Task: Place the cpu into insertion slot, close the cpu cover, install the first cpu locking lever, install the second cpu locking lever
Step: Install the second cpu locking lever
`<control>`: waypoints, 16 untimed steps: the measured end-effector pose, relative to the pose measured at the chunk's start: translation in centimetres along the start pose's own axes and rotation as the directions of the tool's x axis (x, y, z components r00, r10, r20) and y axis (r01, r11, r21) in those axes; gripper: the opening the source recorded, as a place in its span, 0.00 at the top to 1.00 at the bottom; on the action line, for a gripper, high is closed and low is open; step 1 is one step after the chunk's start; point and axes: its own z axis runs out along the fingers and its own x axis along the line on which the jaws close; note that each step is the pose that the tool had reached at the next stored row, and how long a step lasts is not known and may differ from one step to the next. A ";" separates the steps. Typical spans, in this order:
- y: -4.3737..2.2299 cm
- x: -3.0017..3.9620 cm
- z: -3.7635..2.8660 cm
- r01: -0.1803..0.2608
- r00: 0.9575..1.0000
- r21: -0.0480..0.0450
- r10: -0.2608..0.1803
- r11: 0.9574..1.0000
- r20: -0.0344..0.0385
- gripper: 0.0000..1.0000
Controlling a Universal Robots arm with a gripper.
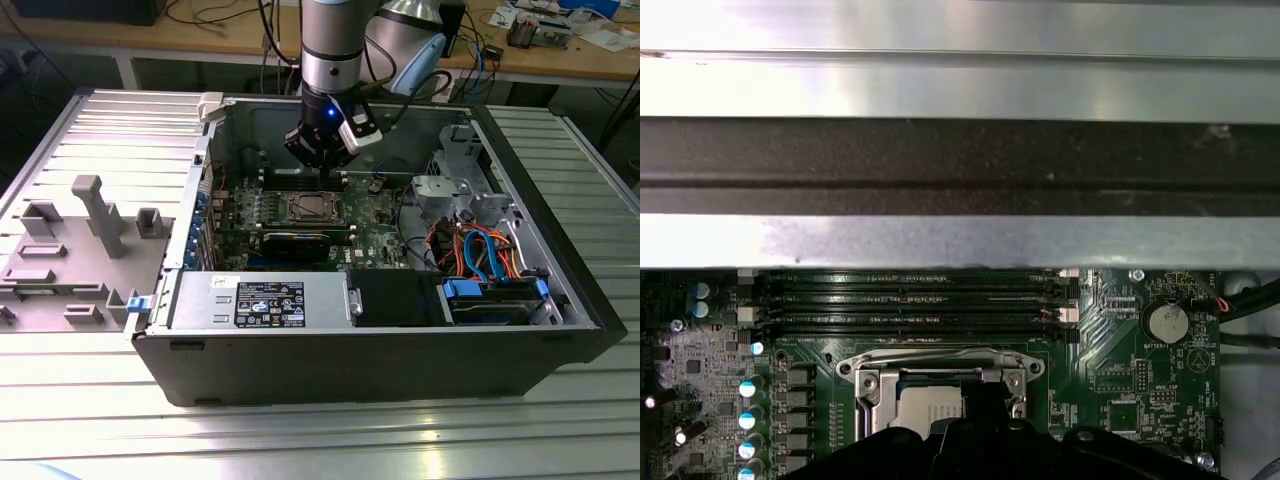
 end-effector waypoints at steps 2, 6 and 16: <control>-0.03 0.00 0.00 0.000 1.000 0.000 0.000 1.000 0.000 0.89; -0.17 0.00 0.00 0.000 1.000 0.000 0.000 1.000 0.000 0.89; -0.33 0.00 -0.01 0.000 1.000 0.000 0.000 1.000 0.000 0.89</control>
